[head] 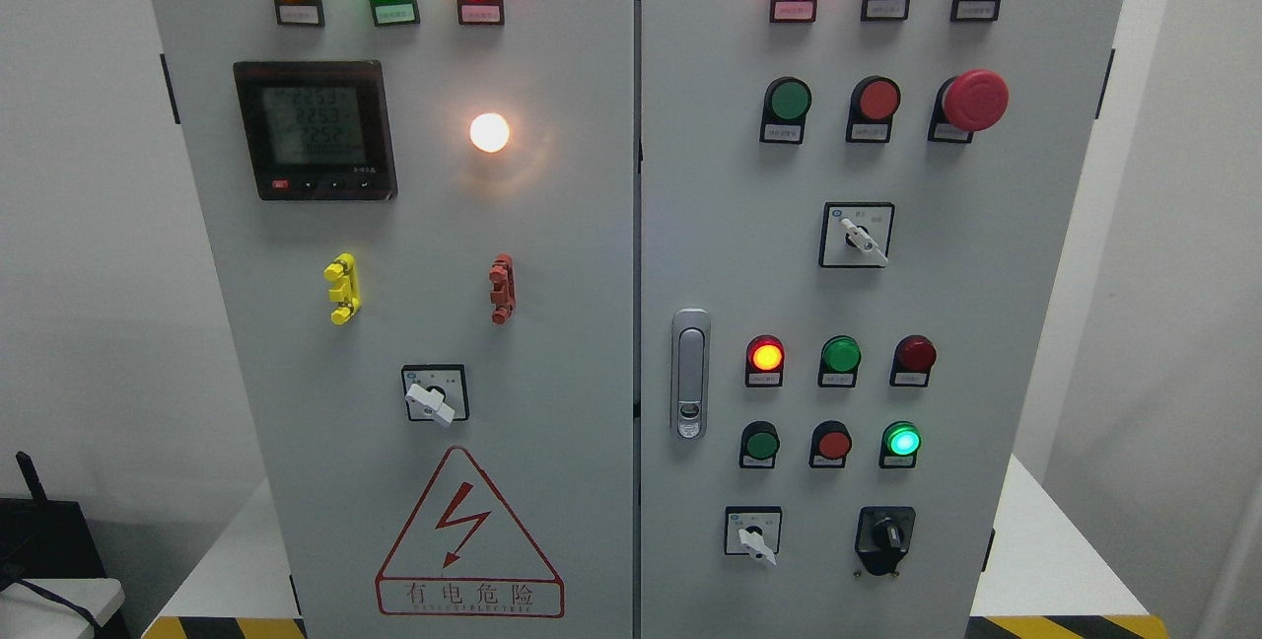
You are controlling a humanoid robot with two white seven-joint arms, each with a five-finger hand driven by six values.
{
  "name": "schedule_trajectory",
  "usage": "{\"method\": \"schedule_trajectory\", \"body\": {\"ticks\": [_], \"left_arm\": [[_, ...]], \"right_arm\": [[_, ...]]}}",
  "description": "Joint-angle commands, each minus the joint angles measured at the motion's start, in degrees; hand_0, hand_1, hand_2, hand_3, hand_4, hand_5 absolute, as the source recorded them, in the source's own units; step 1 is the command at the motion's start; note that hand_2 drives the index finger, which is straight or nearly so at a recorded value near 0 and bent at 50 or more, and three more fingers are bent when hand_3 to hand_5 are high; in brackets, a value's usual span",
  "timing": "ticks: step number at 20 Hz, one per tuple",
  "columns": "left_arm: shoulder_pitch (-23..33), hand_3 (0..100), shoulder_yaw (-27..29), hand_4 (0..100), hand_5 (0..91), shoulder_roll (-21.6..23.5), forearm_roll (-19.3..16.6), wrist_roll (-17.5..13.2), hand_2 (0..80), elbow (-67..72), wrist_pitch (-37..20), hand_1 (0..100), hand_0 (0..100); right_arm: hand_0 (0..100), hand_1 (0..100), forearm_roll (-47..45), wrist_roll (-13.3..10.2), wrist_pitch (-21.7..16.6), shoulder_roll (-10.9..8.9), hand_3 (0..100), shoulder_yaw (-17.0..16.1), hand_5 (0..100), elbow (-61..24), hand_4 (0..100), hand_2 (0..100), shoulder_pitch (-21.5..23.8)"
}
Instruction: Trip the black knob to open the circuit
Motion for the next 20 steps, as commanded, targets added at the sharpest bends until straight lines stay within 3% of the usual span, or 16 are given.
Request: {"method": "schedule_trajectory", "body": {"ticks": [1,20], "left_arm": [[-0.4,0,0.0,0,0.0,0.0,-1.9,0.0,0.0,0.0,0.0,39,12],[-0.4,0,0.0,0,0.0,0.0,-1.9,0.0,0.0,0.0,0.0,39,12]], "right_arm": [[0,11,-0.4,0.0,-0.1,-0.28,15,0.3,20,-0.5,18,0,0.1],[0,13,-0.4,0.0,-0.1,-0.19,17,0.3,21,-0.5,20,0,0.1]]}}
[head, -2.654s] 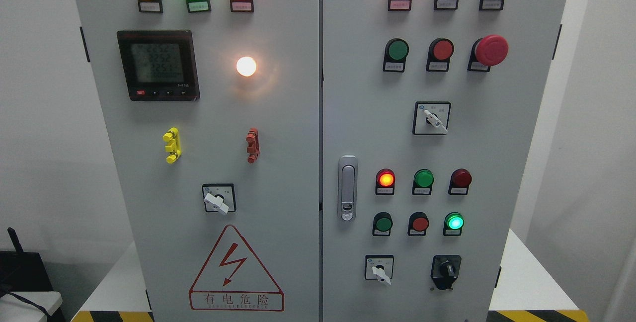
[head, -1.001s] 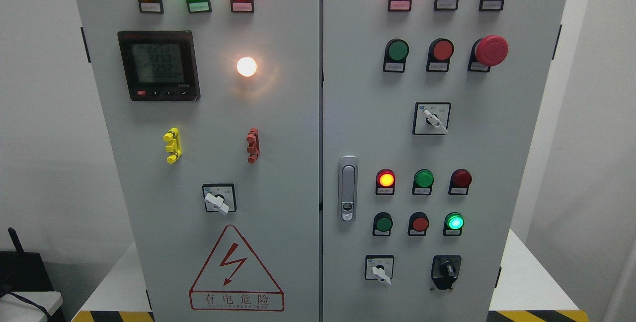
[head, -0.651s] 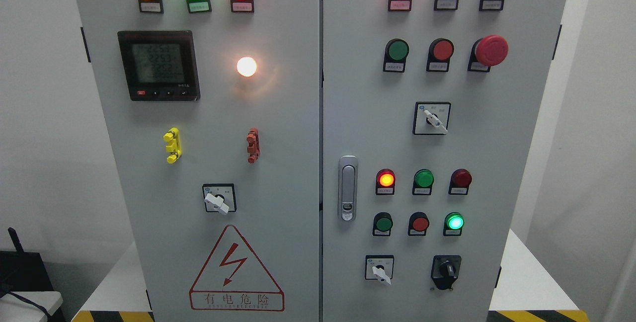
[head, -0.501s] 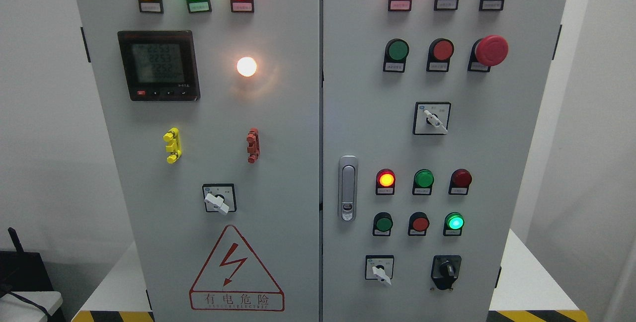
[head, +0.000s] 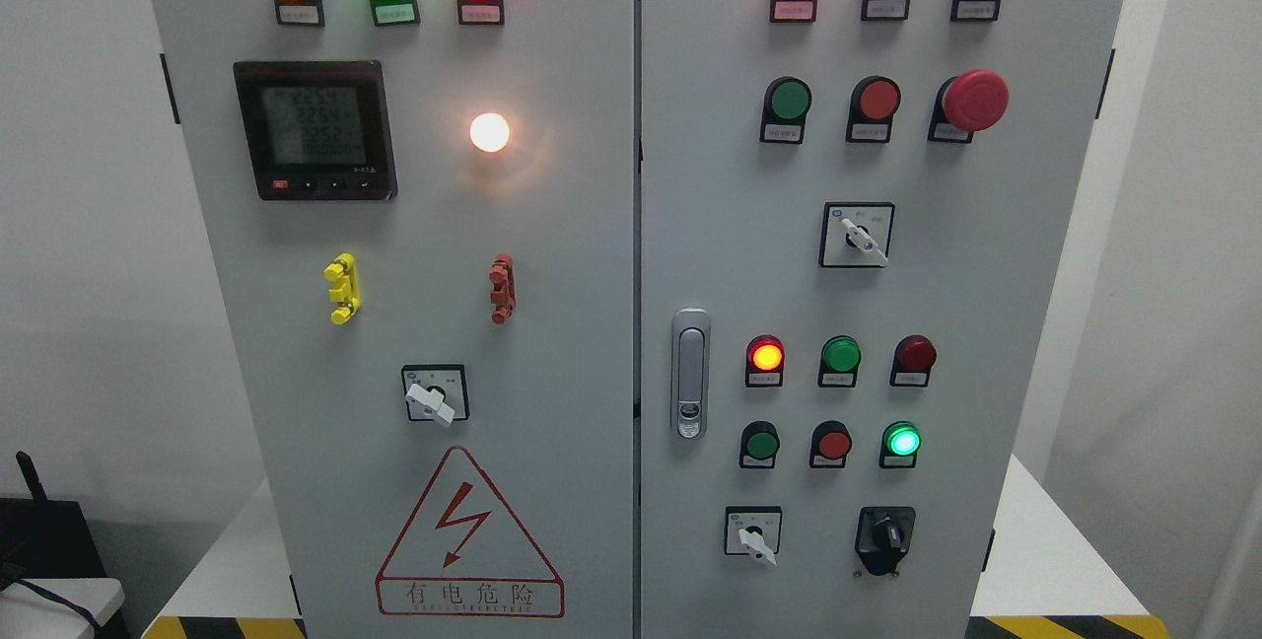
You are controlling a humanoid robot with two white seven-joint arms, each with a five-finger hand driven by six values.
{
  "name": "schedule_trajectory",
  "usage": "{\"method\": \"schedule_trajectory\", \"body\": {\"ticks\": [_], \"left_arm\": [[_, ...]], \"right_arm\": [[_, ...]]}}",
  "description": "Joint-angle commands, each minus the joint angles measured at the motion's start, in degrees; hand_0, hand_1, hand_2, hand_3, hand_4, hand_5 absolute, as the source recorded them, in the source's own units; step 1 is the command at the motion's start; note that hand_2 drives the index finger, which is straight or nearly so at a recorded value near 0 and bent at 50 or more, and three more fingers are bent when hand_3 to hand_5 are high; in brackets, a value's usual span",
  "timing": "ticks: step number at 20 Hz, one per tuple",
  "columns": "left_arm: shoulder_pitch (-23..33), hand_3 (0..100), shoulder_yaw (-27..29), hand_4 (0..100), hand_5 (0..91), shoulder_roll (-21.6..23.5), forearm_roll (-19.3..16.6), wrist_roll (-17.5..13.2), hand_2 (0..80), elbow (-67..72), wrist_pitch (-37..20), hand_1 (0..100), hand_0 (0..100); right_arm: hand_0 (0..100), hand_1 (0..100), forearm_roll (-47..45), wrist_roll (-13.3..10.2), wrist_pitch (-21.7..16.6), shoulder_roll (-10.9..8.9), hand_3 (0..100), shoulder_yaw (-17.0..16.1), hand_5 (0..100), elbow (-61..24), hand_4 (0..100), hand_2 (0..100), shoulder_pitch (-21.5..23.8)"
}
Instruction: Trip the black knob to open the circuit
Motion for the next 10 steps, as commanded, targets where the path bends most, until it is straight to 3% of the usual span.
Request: {"method": "schedule_trajectory", "body": {"ticks": [1,10], "left_arm": [[-0.4,0,0.0,0,0.0,0.0,-1.8,0.0,0.0,0.0,0.0,39,12],[-0.4,0,0.0,0,0.0,0.0,-1.9,0.0,0.0,0.0,0.0,39,12]], "right_arm": [[0,13,0.0,0.0,0.0,-0.03,17,0.0,21,-0.1,20,0,-0.1],[0,14,0.0,0.0,0.0,0.06,18,0.0,21,-0.1,20,0,0.0]]}}
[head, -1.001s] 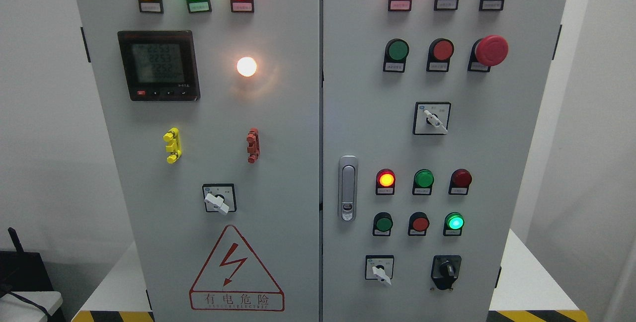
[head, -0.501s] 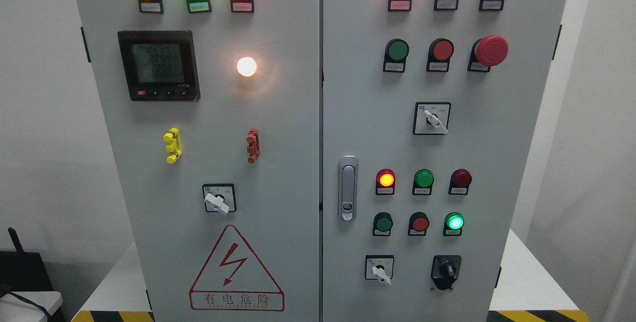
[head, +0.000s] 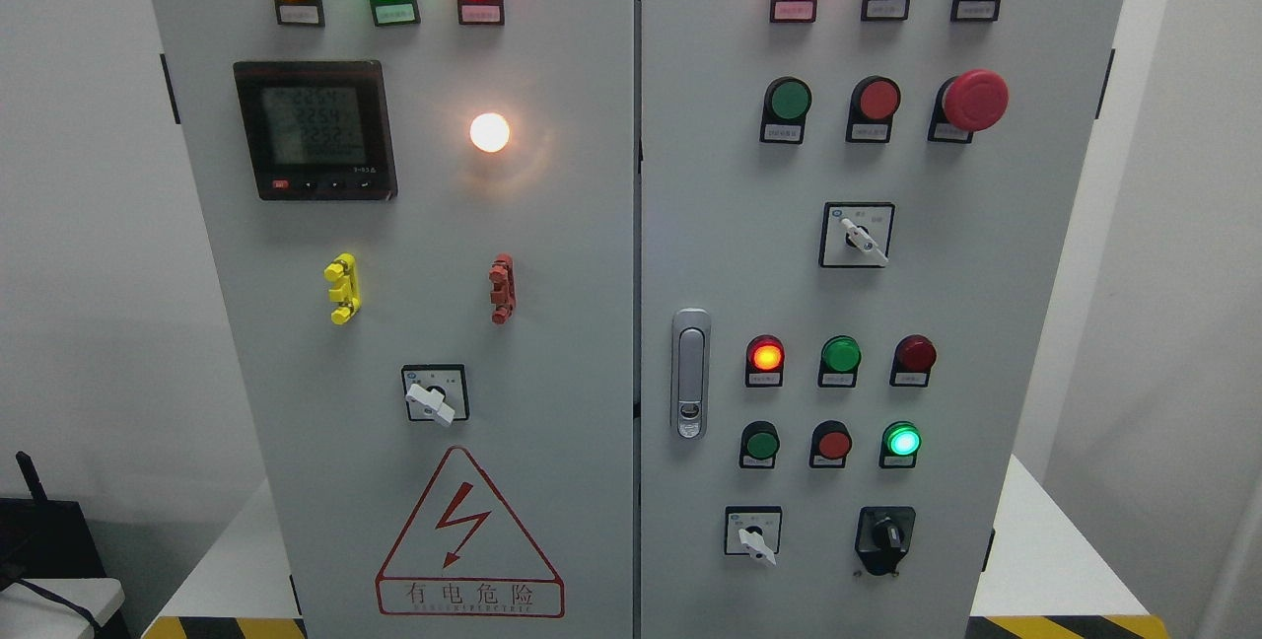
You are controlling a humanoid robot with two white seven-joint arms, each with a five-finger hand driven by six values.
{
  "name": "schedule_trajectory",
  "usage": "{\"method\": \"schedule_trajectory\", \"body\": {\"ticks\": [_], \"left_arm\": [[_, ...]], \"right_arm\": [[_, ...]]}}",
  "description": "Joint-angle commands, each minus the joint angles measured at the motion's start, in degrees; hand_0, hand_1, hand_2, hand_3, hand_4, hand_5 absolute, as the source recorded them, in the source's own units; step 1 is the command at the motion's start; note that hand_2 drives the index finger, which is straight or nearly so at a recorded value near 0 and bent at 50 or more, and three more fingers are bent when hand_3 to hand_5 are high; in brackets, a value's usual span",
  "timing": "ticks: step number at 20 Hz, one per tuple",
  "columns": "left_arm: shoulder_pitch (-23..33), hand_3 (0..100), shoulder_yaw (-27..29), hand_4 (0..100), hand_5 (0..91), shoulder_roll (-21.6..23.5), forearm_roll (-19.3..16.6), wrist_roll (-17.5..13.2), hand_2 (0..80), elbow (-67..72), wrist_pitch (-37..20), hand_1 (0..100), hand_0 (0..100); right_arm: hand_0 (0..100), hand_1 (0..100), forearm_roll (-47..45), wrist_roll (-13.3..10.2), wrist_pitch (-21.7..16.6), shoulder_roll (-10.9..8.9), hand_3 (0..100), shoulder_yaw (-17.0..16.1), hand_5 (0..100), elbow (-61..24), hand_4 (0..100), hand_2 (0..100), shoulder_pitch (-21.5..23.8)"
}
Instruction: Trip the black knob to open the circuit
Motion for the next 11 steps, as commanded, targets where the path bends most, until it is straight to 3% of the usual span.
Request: {"method": "schedule_trajectory", "body": {"ticks": [1,11], "left_arm": [[-0.4,0,0.0,0,0.0,0.0,-1.9,0.0,0.0,0.0,0.0,39,12],[-0.4,0,0.0,0,0.0,0.0,-1.9,0.0,0.0,0.0,0.0,39,12]], "right_arm": [[0,14,0.0,0.0,0.0,-0.01,18,0.0,21,0.0,20,0,0.0],[0,15,0.0,0.0,-0.1,0.16,19,-0.1,21,0.2,21,0,0.5]]}}
